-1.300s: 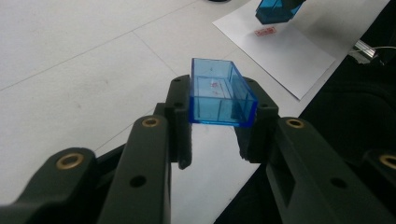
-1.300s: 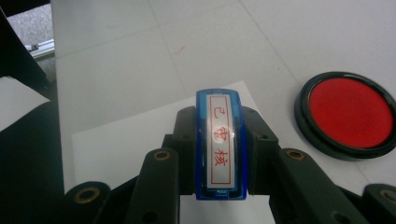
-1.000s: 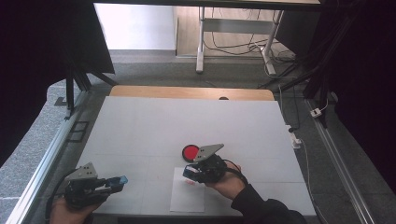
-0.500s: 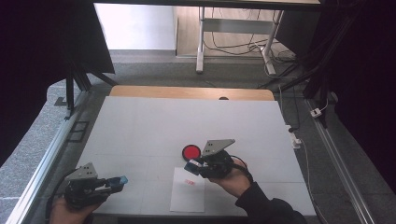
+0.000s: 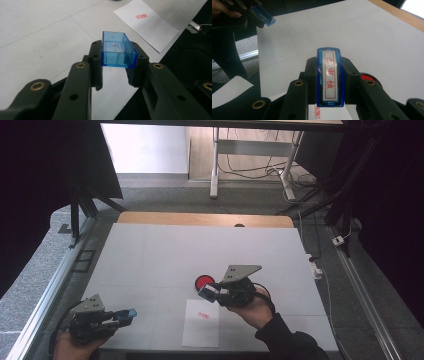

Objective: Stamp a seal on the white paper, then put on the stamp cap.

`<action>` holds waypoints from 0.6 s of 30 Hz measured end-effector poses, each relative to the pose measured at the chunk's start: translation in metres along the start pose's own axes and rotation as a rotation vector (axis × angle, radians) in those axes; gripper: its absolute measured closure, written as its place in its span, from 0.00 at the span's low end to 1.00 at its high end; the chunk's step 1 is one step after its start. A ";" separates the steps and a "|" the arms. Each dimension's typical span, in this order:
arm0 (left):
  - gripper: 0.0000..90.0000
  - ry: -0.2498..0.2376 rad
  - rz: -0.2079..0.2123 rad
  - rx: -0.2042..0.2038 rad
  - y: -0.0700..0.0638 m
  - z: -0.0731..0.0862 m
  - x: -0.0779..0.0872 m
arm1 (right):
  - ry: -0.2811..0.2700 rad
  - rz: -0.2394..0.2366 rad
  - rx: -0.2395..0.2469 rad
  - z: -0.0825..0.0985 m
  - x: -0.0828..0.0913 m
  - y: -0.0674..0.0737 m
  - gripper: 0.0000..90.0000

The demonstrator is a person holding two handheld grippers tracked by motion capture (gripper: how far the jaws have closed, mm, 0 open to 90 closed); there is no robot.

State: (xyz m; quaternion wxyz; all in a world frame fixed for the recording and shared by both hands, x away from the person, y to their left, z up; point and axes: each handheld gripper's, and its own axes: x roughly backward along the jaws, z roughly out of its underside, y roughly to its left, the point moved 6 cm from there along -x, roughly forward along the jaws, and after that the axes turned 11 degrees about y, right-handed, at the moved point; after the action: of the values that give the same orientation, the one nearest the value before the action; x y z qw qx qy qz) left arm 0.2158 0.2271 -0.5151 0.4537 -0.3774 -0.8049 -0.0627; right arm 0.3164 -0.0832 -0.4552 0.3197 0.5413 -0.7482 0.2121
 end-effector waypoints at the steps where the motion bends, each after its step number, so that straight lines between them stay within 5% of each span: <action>1: 0.76 0.000 -0.001 0.000 0.000 0.000 0.000 | -0.008 -0.002 0.000 -0.001 0.001 0.000 0.79; 14: 0.76 -0.005 0.002 -0.002 0.000 -0.001 0.001 | -0.020 -0.016 0.006 -0.004 0.005 0.003 0.79; 18: 0.76 -0.024 0.041 -0.002 -0.001 -0.004 0.001 | -0.025 -0.026 0.009 -0.006 0.007 0.004 0.79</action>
State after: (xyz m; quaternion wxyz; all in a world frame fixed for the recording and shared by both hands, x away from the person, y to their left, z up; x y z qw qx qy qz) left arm 0.2173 0.2250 -0.5115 0.4447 -0.3949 -0.8024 -0.0495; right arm 0.3129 -0.0830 -0.4461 0.3104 0.5549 -0.7442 0.2045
